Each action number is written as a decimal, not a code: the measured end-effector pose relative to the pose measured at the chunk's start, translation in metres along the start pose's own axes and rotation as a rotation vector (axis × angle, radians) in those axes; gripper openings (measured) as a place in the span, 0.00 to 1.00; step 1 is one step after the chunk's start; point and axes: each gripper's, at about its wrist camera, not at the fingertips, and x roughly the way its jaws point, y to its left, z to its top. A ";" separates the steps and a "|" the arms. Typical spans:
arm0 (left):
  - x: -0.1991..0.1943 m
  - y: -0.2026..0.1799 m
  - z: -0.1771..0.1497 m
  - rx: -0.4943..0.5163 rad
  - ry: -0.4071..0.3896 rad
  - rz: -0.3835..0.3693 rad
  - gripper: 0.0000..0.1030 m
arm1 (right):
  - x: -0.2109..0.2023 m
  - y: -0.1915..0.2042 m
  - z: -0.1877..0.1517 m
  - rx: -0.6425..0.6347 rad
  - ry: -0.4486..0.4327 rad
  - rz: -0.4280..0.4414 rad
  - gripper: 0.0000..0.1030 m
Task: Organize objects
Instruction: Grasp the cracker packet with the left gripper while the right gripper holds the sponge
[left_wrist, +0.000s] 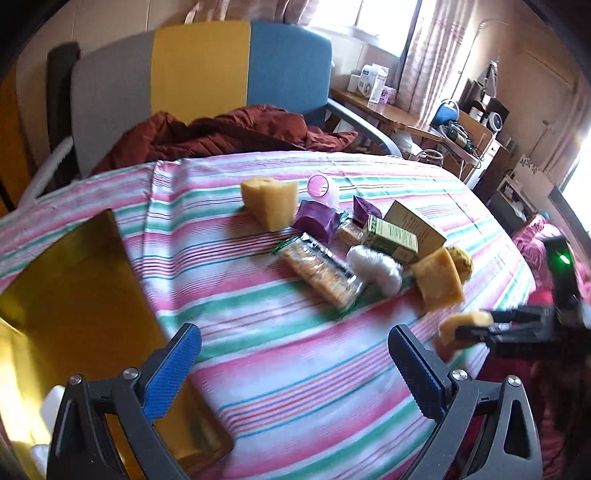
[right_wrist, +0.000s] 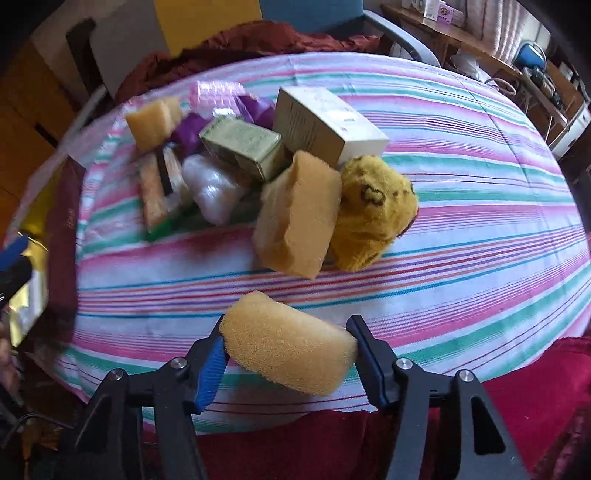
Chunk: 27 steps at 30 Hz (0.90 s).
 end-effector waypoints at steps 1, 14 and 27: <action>0.005 -0.003 0.005 -0.005 0.003 0.001 0.99 | -0.003 -0.005 -0.001 0.022 -0.019 0.040 0.61; 0.120 0.001 0.049 -0.232 0.194 0.012 0.78 | -0.014 -0.013 0.002 0.059 -0.120 0.201 0.61; 0.158 -0.036 0.045 -0.019 0.152 0.199 0.93 | -0.019 -0.019 0.001 0.086 -0.159 0.243 0.61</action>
